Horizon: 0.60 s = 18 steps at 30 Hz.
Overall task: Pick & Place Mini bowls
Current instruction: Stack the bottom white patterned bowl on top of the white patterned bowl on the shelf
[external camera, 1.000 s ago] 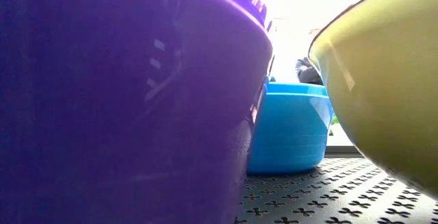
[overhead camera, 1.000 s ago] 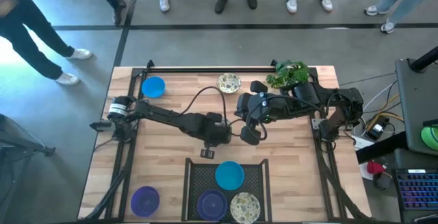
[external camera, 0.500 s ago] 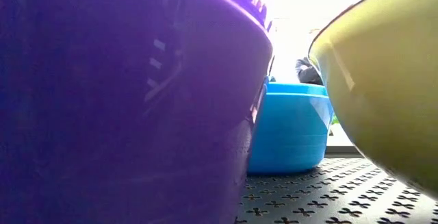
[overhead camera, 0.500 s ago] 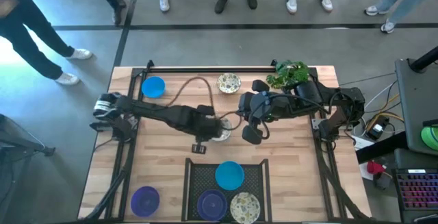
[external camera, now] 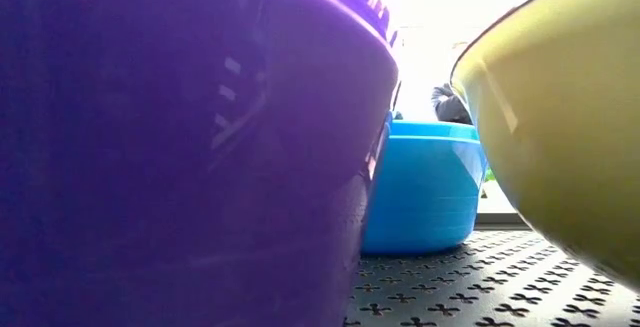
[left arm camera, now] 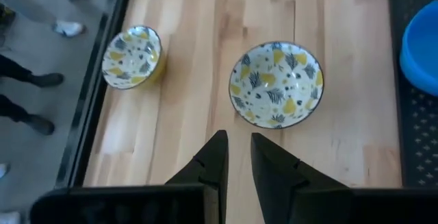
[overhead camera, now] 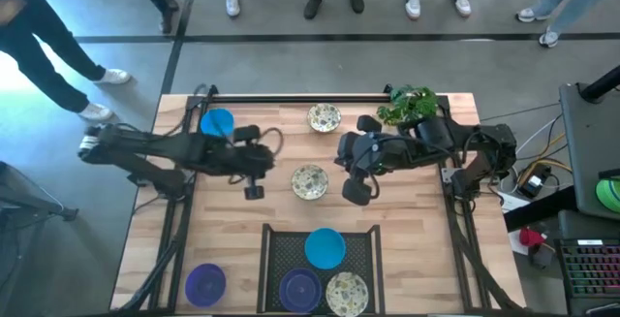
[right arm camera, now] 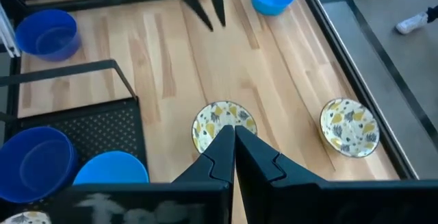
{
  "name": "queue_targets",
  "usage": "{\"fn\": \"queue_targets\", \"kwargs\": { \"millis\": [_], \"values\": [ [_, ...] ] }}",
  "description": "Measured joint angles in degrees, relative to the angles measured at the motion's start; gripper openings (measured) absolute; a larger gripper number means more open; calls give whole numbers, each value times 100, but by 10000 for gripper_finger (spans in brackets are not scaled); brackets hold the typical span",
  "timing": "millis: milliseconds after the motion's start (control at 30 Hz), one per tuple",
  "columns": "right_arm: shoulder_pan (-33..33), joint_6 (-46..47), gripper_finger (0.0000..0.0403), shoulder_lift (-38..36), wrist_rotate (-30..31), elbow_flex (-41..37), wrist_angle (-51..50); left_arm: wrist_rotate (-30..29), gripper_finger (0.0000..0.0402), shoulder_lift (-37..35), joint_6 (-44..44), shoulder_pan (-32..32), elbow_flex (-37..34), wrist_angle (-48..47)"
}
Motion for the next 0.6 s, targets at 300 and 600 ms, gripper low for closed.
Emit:
{"fn": "queue_targets", "kwargs": {
  "millis": [300,600],
  "values": [
    [-2,429,8,0,3,-470,53,48,51,-1450,-9,-4,-1439,1328],
    [-19,1005,9,0,11,-1118,556,78,9,-2270,69,-143,-2319,2131]
  ]
}}
